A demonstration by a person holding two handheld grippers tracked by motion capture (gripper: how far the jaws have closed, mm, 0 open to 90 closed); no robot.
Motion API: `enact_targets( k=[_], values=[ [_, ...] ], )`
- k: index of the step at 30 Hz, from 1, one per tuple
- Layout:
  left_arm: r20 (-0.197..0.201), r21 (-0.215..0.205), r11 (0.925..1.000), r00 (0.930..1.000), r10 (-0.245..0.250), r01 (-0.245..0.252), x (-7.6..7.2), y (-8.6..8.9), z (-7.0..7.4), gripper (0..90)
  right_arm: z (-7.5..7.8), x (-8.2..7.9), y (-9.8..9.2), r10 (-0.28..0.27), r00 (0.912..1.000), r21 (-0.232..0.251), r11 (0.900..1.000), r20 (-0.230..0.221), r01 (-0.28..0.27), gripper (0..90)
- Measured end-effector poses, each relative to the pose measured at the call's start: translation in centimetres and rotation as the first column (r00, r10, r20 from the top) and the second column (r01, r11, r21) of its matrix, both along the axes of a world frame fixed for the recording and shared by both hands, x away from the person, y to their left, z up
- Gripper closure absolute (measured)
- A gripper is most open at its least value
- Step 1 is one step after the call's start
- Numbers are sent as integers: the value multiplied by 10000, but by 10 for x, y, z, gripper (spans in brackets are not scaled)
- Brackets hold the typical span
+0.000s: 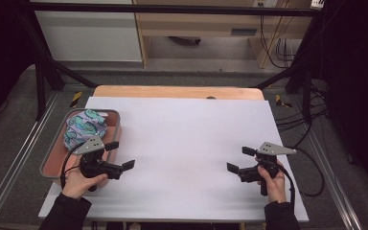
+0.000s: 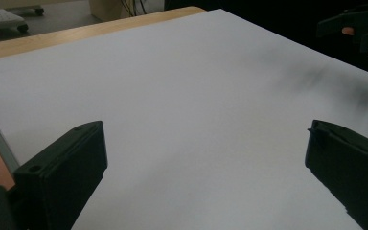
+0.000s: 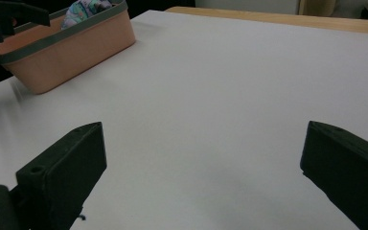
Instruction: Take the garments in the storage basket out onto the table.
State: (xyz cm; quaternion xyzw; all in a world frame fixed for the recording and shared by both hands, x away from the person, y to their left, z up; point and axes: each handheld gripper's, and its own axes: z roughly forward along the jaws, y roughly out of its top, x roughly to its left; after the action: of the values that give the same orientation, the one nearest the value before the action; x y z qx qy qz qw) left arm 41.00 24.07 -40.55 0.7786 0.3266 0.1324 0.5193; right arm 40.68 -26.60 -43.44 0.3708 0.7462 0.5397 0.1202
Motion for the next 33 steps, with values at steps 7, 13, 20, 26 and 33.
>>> enact_targets(
  k=[7, 13, 20, 26, 33],
  values=[
    [-60, 123, 9999, 10000, 64, -63, 0, 0, 4, 2, 0, 0, 0, -9, 10000, -1, 10000, 8, 9, 24],
    [-12, 197, 9998, 9999, 105, -104, 0, 3, 8, 2, 0, 0, -1, -12, 10000, -2, 10000, 33, 12, 24],
    [74, 293, 9991, 9995, 315, -317, 2, 13, 18, 2, -1, 0, 0, -36, 10000, -2, 10000, -18, 36, 24],
    [160, 339, 9987, 9992, 368, -374, 3, 18, 25, 2, -1, 0, 0, -83, 10000, -51, 10000, -41, 83, 25],
    [233, 414, 9974, 9981, 573, -583, 7, 28, 34, 2, -1, 1, 0, -98, 9999, -88, 9999, -24, 97, 25]
  ],
)
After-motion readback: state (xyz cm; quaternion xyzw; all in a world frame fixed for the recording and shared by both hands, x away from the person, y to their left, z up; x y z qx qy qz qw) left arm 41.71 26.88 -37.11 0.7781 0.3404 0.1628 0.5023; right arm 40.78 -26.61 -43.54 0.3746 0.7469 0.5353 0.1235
